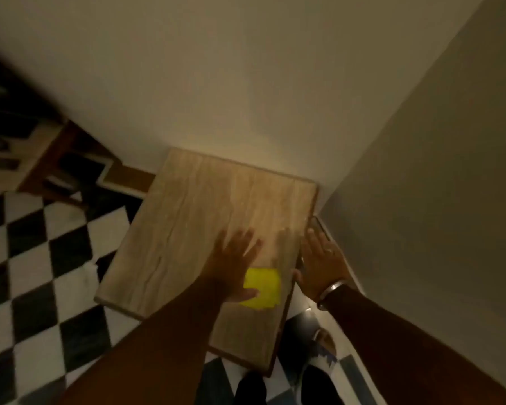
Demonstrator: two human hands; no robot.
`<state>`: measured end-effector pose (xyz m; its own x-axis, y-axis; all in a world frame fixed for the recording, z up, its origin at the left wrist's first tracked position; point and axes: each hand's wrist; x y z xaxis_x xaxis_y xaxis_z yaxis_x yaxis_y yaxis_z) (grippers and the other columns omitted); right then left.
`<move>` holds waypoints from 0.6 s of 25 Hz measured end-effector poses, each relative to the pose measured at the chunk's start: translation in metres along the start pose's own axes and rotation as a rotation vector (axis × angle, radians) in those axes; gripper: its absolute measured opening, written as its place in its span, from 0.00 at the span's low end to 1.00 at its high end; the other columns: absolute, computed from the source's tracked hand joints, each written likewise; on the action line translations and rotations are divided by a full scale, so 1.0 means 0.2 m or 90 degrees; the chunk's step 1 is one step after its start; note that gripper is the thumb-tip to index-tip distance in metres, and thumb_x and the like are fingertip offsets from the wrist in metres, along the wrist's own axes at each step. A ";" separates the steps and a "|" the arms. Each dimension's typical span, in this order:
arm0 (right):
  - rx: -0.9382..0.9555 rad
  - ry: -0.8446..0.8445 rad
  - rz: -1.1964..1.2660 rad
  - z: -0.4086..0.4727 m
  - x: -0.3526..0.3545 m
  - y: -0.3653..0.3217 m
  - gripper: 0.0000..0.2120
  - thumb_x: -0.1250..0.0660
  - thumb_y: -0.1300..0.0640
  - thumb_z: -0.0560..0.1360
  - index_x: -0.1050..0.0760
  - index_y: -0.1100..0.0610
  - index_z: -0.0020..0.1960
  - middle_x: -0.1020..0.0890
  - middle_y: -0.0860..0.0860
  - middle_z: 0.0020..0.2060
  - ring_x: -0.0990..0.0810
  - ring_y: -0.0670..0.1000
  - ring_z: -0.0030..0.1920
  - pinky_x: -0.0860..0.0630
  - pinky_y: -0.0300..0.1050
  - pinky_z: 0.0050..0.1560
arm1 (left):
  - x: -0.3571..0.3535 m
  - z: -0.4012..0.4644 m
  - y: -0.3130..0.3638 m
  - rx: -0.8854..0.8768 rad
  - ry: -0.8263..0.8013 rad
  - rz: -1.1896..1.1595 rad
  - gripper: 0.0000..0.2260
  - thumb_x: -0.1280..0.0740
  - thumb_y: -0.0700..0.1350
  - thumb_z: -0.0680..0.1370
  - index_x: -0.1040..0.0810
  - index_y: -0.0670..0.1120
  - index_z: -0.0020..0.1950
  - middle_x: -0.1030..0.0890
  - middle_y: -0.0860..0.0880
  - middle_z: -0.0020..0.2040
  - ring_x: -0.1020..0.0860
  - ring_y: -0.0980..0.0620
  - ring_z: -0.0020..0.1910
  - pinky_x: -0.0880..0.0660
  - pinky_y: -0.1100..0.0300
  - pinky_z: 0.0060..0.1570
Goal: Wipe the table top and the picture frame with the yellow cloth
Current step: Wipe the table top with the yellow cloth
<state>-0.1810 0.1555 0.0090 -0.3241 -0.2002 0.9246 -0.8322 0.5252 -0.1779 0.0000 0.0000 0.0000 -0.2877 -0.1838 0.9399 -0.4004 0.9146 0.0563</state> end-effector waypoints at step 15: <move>0.056 -0.059 -0.041 0.24 -0.76 -0.32 0.11 0.34 0.46 0.67 0.17 0.51 0.38 0.14 0.52 0.37 0.15 0.57 0.35 0.20 0.50 0.35 | -0.68 0.23 -0.17 -0.039 -0.078 -0.077 0.23 0.24 0.53 0.68 0.20 0.46 0.59 0.25 0.43 0.70 0.30 0.40 0.71 0.32 0.44 0.68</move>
<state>-0.1002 0.1117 -0.1366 -0.3050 -0.3089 0.9009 -0.8875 0.4353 -0.1512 0.0130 -0.0232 -0.1446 -0.3464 -0.3328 0.8771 -0.3860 0.9027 0.1900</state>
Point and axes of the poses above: each hand's wrist, its own z-axis towards the middle knuckle, its own x-axis out of the back of the hand, y = z × x
